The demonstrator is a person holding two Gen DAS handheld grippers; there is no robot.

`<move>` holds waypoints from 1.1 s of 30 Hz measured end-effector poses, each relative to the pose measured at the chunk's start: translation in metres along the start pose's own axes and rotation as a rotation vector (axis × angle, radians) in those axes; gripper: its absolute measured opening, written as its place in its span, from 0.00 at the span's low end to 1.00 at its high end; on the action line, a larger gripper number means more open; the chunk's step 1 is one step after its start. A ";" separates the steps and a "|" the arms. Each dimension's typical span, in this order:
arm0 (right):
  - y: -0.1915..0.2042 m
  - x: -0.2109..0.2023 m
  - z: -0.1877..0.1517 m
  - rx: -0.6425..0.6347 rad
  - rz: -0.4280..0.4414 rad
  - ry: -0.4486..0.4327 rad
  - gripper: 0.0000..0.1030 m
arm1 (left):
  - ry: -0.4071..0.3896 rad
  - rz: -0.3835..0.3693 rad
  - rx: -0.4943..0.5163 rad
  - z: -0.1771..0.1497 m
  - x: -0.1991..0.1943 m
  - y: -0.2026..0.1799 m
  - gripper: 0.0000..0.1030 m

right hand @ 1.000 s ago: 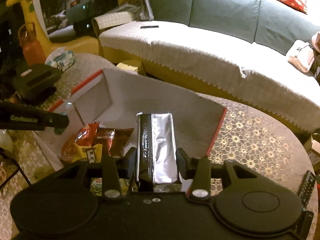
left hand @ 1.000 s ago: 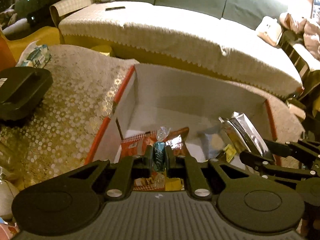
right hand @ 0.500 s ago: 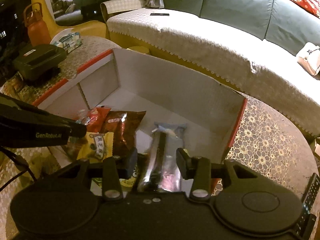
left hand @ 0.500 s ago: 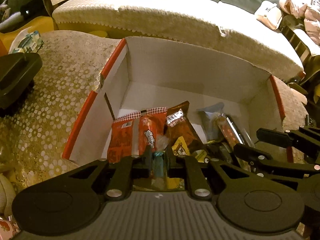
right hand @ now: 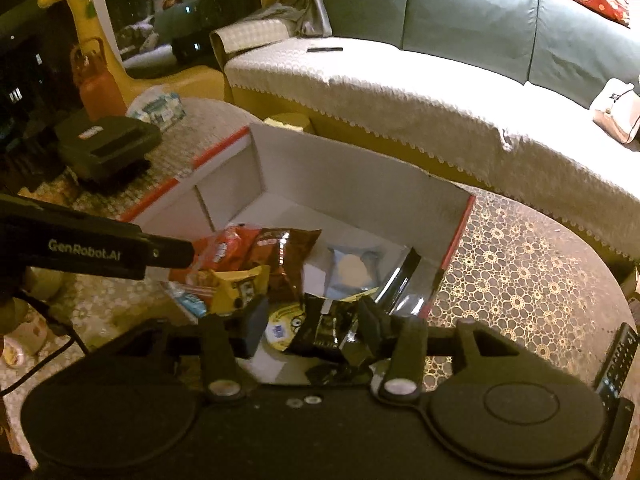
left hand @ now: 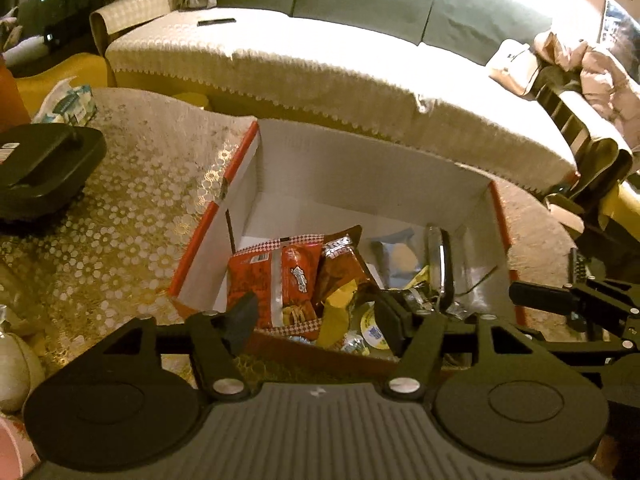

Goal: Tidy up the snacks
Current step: 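Move both tools back to the last two packets on the table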

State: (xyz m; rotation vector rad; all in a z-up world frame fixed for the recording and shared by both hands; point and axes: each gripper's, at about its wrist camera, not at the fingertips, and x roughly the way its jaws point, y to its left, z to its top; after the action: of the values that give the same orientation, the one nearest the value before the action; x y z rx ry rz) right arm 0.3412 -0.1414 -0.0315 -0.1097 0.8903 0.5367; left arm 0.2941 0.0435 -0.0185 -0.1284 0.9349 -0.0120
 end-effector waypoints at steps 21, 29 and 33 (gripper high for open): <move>0.045 -0.067 -0.044 0.003 0.105 -0.061 0.97 | -0.167 0.067 -0.048 -0.074 -0.090 0.043 0.91; 0.069 -0.058 -0.059 -0.023 0.122 -0.029 0.99 | -0.173 0.068 -0.094 -0.107 -0.097 0.061 0.91; 0.081 -0.048 -0.064 -0.036 0.123 -0.003 0.99 | -0.162 0.068 -0.125 -0.118 -0.095 0.071 0.91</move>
State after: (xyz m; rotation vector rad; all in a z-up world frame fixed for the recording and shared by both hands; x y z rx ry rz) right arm 0.2314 -0.1104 -0.0248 -0.0871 0.8888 0.6676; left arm 0.1402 0.1078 -0.0197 -0.2106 0.7773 0.1182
